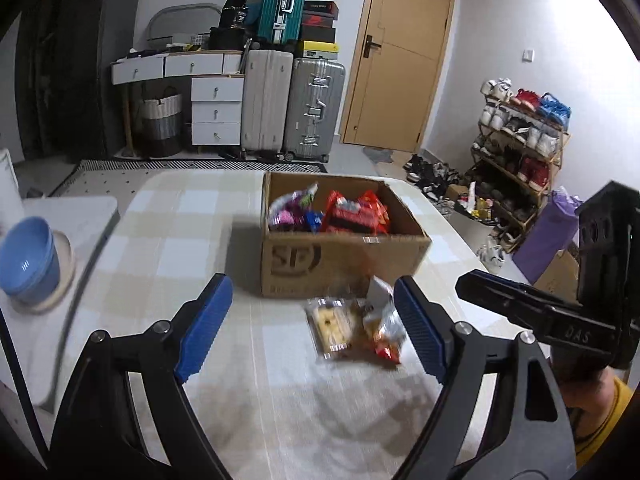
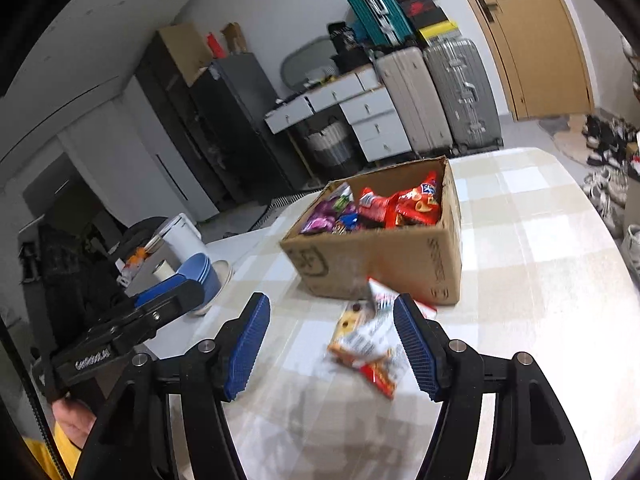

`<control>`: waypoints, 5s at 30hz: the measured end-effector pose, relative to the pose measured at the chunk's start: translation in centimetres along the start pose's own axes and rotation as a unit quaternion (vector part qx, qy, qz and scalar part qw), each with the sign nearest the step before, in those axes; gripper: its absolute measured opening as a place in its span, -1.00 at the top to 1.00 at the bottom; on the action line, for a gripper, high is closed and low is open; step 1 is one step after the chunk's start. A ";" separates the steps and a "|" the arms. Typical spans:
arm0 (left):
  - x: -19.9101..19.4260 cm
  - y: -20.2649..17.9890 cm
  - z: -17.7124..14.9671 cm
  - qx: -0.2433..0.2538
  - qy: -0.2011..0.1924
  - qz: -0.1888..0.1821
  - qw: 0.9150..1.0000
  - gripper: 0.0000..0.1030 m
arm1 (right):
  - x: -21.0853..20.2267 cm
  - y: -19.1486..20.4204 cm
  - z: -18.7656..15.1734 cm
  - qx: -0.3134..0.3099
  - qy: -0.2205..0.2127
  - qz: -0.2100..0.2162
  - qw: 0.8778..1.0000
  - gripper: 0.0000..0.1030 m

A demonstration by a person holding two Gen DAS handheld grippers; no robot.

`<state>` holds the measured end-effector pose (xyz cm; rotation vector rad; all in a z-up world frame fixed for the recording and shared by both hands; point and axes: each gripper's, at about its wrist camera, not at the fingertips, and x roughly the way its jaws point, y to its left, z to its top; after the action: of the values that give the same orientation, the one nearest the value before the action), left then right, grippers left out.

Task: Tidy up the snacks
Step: 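Move both tools back toward the last two packets beside the box, then grasp the white-and-red snack bag with the right tool while the left approaches the cracker packet, then grasp the cream cracker packet with the left tool and lift it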

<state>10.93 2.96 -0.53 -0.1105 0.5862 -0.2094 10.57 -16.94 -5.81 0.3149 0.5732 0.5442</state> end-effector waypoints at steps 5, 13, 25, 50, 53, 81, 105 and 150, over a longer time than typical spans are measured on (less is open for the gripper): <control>-1.2 0.8 -4.4 -0.002 -0.020 0.012 1.000 -0.58 | -1.6 1.3 -4.1 -0.053 -0.037 -0.018 0.998 -0.28; -0.8 2.1 -9.2 -0.005 -0.026 0.029 0.999 -0.60 | -3.1 1.6 -7.7 -0.072 -0.074 -0.032 0.994 -0.78; 2.5 2.9 -10.7 -0.001 -0.022 0.050 0.999 -0.61 | -0.9 -1.5 -9.1 -0.025 -0.052 -0.030 0.998 -0.80; 4.9 3.0 -10.8 -0.004 0.011 0.058 0.998 -0.99 | 11.8 -6.8 -1.3 0.096 0.117 -0.010 0.989 -0.98; 5.1 3.0 -10.8 -0.006 0.016 0.055 0.998 -0.99 | 13.2 -7.3 -1.5 0.108 0.136 -0.019 0.985 -0.80; 7.7 3.9 -11.0 -0.025 0.058 0.080 0.995 -0.99 | 4.9 -8.8 -4.7 0.087 0.044 0.041 0.994 0.00; 12.8 0.4 -9.0 0.007 0.124 0.059 0.990 -0.99 | -0.8 -12.6 -4.1 0.098 -0.069 0.052 0.991 0.00; 13.8 -4.7 -2.7 0.030 0.143 0.047 0.988 -0.07 | 0.5 -12.0 -3.9 0.110 -0.039 0.047 0.992 -0.01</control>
<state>19.85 -4.91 -9.40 0.0070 0.8689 -0.1521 13.40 -25.88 -14.28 0.5728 0.5450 0.5583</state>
